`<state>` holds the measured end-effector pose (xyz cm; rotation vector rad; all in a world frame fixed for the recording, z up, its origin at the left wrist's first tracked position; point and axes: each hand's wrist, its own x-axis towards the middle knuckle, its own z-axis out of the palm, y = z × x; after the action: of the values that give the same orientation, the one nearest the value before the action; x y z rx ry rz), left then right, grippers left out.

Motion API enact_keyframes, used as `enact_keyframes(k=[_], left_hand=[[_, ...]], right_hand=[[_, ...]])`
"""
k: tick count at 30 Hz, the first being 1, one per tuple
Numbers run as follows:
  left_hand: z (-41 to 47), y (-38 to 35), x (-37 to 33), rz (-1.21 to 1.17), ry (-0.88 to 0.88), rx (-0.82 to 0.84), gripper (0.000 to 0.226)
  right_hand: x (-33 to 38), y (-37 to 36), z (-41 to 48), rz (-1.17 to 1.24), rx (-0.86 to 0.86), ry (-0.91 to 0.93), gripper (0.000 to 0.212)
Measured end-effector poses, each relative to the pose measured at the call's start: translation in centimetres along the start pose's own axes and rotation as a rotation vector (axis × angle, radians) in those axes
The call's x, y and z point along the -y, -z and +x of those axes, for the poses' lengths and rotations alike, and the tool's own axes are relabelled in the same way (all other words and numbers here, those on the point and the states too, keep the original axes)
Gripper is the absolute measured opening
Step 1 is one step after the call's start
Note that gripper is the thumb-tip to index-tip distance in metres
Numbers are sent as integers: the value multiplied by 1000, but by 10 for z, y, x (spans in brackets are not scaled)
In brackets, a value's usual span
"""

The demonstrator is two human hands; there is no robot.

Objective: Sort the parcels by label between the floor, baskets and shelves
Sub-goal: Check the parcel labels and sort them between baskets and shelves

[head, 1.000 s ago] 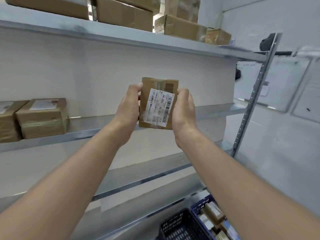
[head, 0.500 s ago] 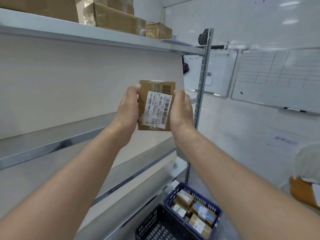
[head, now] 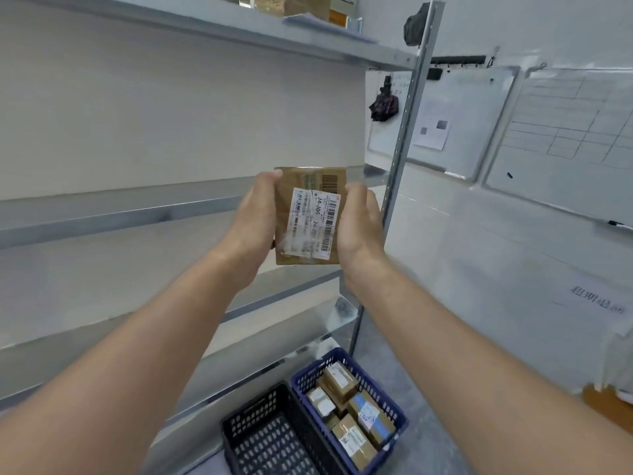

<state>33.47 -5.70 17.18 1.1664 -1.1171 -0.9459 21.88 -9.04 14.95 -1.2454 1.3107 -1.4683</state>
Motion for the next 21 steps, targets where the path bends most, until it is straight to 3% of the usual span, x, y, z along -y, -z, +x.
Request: enact_keyframes(k=[4,15,21], left_hand=[[21,-11,23,49,50,-47,49],[119,14,128,80,301,-27,36],[151,16,182,76,408,-62,34]], right_hand=[[-28,5,32,-1,54,-41,48],[-132,-57,112,-97,51,-241,50],[-184,-73,144,-122,95,-318,37]])
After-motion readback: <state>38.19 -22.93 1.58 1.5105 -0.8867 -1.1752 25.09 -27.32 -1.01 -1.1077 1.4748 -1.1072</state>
